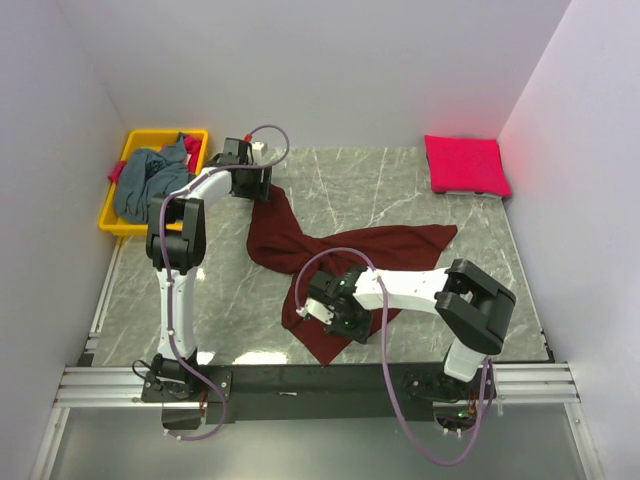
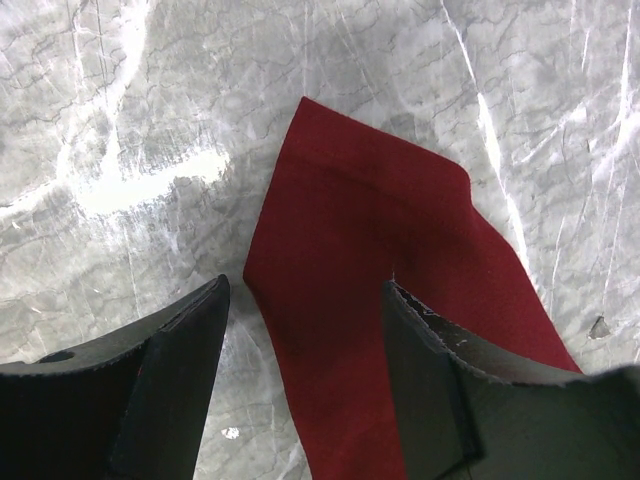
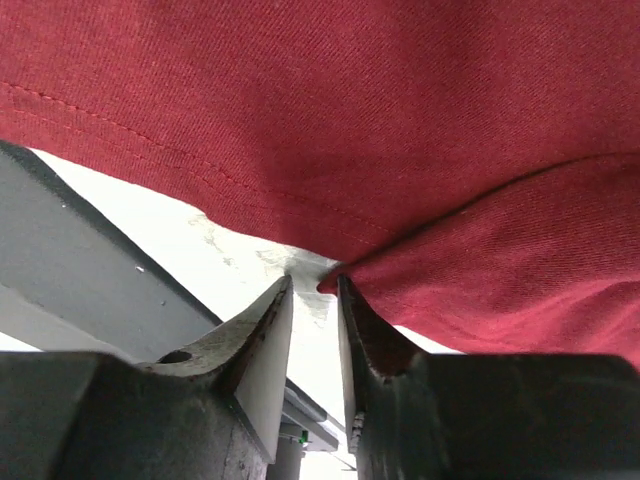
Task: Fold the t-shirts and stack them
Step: Flatten the tshirt out
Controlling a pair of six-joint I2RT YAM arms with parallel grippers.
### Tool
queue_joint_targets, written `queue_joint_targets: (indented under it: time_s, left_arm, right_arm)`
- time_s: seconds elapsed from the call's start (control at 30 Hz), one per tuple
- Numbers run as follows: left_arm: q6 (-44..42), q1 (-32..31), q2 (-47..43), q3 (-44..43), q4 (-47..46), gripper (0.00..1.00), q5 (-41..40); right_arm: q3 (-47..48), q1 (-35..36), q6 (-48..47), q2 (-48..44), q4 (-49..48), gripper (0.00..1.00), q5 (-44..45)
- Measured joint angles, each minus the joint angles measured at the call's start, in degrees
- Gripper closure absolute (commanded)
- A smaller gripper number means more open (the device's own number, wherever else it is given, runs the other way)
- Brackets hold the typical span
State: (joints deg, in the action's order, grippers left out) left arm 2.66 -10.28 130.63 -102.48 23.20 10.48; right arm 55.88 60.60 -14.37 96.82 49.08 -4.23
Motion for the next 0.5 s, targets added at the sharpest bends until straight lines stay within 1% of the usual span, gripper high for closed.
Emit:
queue_joint_targets:
  time_s: [0.17, 0.2, 0.27, 0.3, 0.5]
  left_arm:
    - [-0.02, 0.00, -0.13, 0.28, -0.33, 0.32, 0.17]
    - [-0.02, 0.00, -0.24, 0.48, -0.46, 0.32, 0.20]
    - [-0.07, -0.07, -0.48, 1.03, -0.92, 0.33, 0.20]
    - [-0.15, -0.09, -0.63, 1.33, -1.18, 0.34, 0.17]
    - [-0.48, -0.52, -1.51, 3.15, -2.51, 0.36, 0.17]
  right_arm:
    - [0.22, 0.15, 0.68, 0.48, 0.00, 0.73, 1.22]
    - [0.28, 0.17, 0.79, 0.59, 0.02, 0.84, 1.46]
    - [0.33, 0.22, 0.90, 0.72, -0.02, 0.99, 2.29]
    - [0.37, 0.22, 1.11, 0.79, -0.07, 1.00, 2.71]
    - [0.35, 0.28, 1.33, 0.55, -0.04, 1.00, 3.58]
